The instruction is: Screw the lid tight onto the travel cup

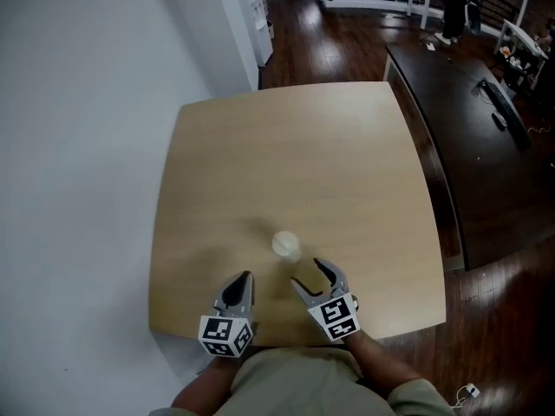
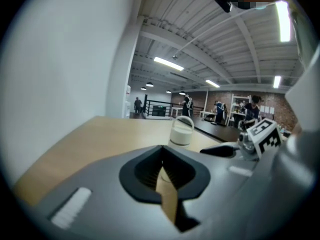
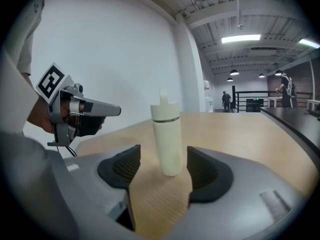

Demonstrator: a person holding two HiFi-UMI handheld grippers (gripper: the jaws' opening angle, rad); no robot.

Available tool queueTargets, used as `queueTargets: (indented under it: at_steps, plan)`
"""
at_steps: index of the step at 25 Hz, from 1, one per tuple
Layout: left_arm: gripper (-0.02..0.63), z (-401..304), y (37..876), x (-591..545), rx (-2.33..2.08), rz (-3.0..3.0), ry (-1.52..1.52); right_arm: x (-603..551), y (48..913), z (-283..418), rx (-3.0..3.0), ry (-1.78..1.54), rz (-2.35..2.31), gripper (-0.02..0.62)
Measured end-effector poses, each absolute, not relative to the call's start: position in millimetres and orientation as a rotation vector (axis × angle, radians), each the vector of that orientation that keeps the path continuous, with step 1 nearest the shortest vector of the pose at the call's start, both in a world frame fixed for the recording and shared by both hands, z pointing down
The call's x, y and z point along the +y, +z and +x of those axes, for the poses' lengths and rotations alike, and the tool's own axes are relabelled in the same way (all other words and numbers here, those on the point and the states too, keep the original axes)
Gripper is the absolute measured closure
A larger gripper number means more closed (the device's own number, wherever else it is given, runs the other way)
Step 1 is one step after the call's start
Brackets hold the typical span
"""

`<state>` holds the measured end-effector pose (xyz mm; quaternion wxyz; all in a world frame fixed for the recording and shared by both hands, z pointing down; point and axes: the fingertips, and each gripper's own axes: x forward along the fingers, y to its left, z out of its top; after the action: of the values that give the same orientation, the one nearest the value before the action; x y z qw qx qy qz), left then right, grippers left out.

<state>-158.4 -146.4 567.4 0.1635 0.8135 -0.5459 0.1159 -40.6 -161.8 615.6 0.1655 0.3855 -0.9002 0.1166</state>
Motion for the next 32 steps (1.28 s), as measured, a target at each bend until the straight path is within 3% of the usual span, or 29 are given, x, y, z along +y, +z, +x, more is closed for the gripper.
queueTargets:
  at_steps: [11, 25, 27, 32]
  plan:
    - [0.604, -164, 620, -200, -1.347, 2.32, 0.497, -200, 660, -71, -2.479, 0.316, 1.107, 0.25]
    - [0.604, -167, 639, -209, -1.344, 2.263, 0.503, -226, 677, -95, -2.506, 0.298, 1.078, 0.25]
    - [0.604, -169, 636, -208, -1.352, 2.258, 0.487, -228, 677, -95, -2.505, 0.281, 1.08, 0.281]
    - [0.604, -170, 622, -205, -1.356, 2.272, 0.459, -221, 678, -95, -2.515, 0.378, 0.954, 0.288]
